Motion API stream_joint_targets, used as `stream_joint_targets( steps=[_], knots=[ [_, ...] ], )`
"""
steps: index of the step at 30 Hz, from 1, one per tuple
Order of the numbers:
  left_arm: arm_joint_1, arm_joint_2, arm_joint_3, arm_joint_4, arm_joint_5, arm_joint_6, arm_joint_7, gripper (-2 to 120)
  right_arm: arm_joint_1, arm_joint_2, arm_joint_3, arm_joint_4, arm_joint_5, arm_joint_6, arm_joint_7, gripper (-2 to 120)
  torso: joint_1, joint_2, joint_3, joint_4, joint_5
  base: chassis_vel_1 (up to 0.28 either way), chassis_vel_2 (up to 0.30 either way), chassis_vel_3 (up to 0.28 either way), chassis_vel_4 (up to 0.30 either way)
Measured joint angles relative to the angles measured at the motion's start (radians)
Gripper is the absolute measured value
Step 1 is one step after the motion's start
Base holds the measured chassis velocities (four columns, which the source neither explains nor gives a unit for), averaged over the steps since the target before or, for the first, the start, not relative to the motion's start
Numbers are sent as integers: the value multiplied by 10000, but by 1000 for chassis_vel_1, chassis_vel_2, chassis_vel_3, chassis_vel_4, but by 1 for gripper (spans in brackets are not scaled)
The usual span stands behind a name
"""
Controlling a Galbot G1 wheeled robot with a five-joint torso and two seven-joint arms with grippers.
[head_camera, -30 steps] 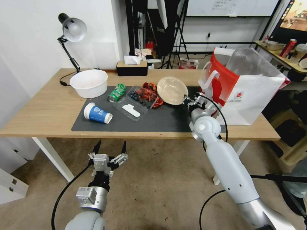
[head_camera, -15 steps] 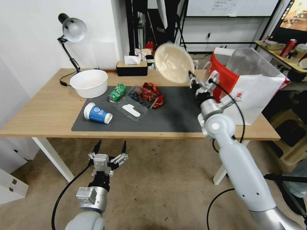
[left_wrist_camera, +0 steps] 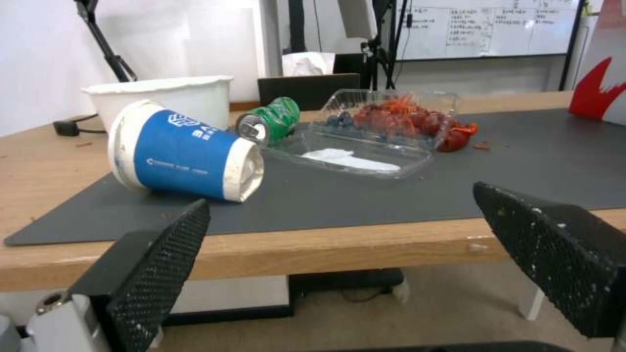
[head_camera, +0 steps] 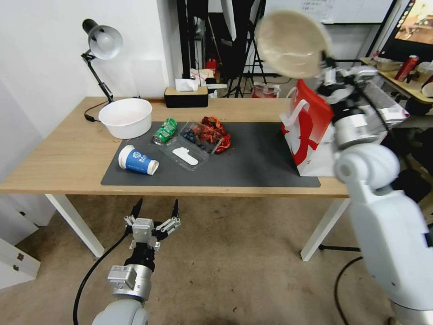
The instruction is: Pick up the trash from the table and place it into the takeout bag.
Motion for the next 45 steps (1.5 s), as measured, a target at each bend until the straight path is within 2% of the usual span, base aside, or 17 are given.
stream_joint_targets(
  steps=[4,13,18,19,22,23,25,26,28,30,32,33,36,42,45],
  knots=[
    [-10,0,36,54,140,-35,1,100,-564,-130,683,23,-1034,-195,96,0,0,0,0,0,1,0,0,0,0],
    [17,0,83,-7,199,-45,13,100,-1219,-90,993,-44,-1444,-338,500,2,0,-1,0,2,0,0,0,0,0],
    [63,0,80,-54,191,-61,14,100,-1250,-78,950,-49,-1321,-418,642,20,-1,0,-1,2,-2,0,0,0,0],
    [63,0,80,-54,191,-61,14,100,-1250,-78,950,-49,-1321,-418,642,20,-1,0,-1,2,-2,0,0,0,0],
    [74,0,67,-73,175,-74,14,100,-1265,-88,921,81,-1023,-527,727,35,0,0,0,3,-3,0,0,0,0],
    [74,0,67,-73,175,-74,14,100,-1265,-88,921,81,-1023,-527,727,35,0,0,0,3,-3,0,0,0,0],
    [75,0,61,-103,152,-80,13,100,-1347,-122,883,225,-596,-499,709,45,0,0,0,1,-2,0,0,0,0],
    [75,0,61,-103,152,-80,13,100,-1347,-122,883,225,-596,-499,709,45,0,0,0,1,-2,0,0,0,0],
    [73,0,56,-113,138,-87,12,100,-1469,-127,850,498,314,-374,565,55,0,-1,0,1,-1,0,0,0,0],
    [73,0,55,-113,136,-90,12,100,-1505,-125,833,602,647,-315,508,57,0,-1,0,1,-2,0,0,0,0],
    [76,0,51,-113,130,-111,11,100,-1728,-96,639,1142,2291,80,258,70,0,-2,0,3,-3,0,0,0,0],
    [76,0,51,-113,130,-111,11,100,-1728,-96,639,1142,2291,80,258,70,0,-2,0,3,-3,0,0,0,0],
    [64,0,48,-111,123,-121,10,100,-2343,-50,182,1936,3454,370,-35,86,0,-2,0,2,-3,0,0,0,0],
    [35,0,44,-95,99,-122,9,100,-3205,264,-299,2457,3194,566,-272,99,0,-1,0,2,-2,0,0,0,0],
    [12,-1,13,-77,38,-126,6,100,-4120,446,-539,2524,2084,1104,-306,100,0,-1,0,3,-3,0,0,0,0]
  ],
)
